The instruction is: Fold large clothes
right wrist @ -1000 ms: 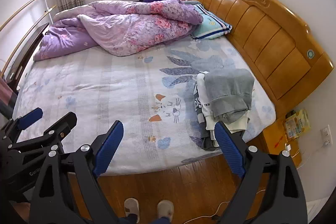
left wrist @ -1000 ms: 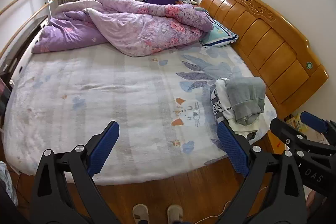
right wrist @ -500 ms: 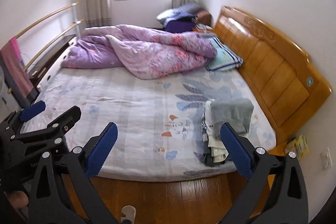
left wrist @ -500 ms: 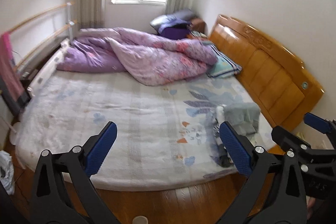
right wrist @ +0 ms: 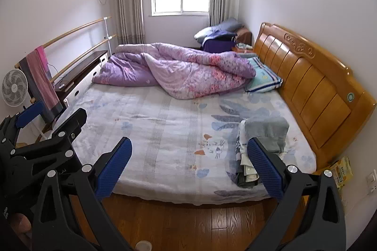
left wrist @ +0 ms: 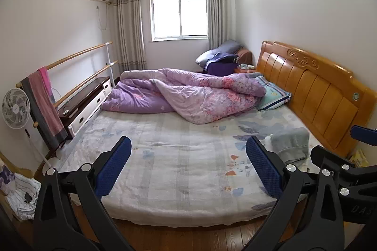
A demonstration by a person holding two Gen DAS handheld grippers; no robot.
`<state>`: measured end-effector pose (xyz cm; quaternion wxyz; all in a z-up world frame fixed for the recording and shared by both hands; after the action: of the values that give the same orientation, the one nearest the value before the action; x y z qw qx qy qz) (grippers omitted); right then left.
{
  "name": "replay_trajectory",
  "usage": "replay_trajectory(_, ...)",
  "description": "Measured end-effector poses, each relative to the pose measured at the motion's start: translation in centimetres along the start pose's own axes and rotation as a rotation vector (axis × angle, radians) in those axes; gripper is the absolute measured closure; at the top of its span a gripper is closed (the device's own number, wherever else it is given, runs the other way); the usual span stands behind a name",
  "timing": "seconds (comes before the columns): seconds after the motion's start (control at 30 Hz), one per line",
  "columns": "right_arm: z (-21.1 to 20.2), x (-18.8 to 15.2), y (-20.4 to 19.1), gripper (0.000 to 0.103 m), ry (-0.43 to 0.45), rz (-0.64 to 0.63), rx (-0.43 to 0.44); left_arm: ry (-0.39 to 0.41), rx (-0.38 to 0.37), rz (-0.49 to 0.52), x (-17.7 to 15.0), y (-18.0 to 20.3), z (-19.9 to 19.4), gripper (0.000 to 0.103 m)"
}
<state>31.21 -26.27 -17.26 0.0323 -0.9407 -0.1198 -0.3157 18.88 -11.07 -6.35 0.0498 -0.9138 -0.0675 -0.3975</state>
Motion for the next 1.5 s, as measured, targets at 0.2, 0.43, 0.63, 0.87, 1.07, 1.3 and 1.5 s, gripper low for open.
replay_trajectory(0.2, -2.3, -0.6, -0.9, 0.008, 0.037, 0.006, -0.030, -0.011, -0.063, -0.009, -0.4, -1.1, -2.3, 0.005)
replay_trajectory(0.43, -3.6, -1.7, -2.5, 0.008, 0.048, 0.037, -0.043, -0.009, -0.071, 0.012, -0.8, -2.6, -4.2, 0.005)
replay_trajectory(0.63, -4.7, -2.2, -4.0, 0.008, 0.063, 0.048, -0.058, 0.035, -0.053, 0.031, -1.0, -3.6, -6.0, 0.005)
replay_trajectory(0.87, -5.3, -2.6, -5.0, 0.008, 0.065, 0.057, -0.062, 0.038, -0.081, 0.031, -1.1, -5.0, -6.7, 0.005)
replay_trajectory(1.07, -5.7, -2.7, -5.1, 0.008, 0.065, 0.061, -0.068, 0.048, -0.072, 0.043, -0.8, -5.4, -6.9, 0.005)
replay_trajectory(1.3, -5.6, -2.8, -5.1, 0.008, 0.064, 0.060, -0.074, 0.045, -0.077, 0.044, -0.7, -5.2, -6.8, 0.005)
replay_trajectory(1.5, -5.7, -2.8, -5.1, 0.008, 0.062, 0.058, -0.078, 0.035, -0.089, 0.038, -0.9, -4.8, -6.7, 0.005)
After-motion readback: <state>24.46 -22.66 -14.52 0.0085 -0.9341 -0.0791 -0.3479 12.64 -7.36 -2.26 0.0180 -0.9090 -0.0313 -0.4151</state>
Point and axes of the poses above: each gripper's, at about its wrist camera, not at the fingertips, and z roughly the way its jaws point, y to its right, x to its top, the point moved 6 cm from there along z, roughly the way its jaws point, and after that the axes turned 15 degrees about -y, right-handed, at the moved point
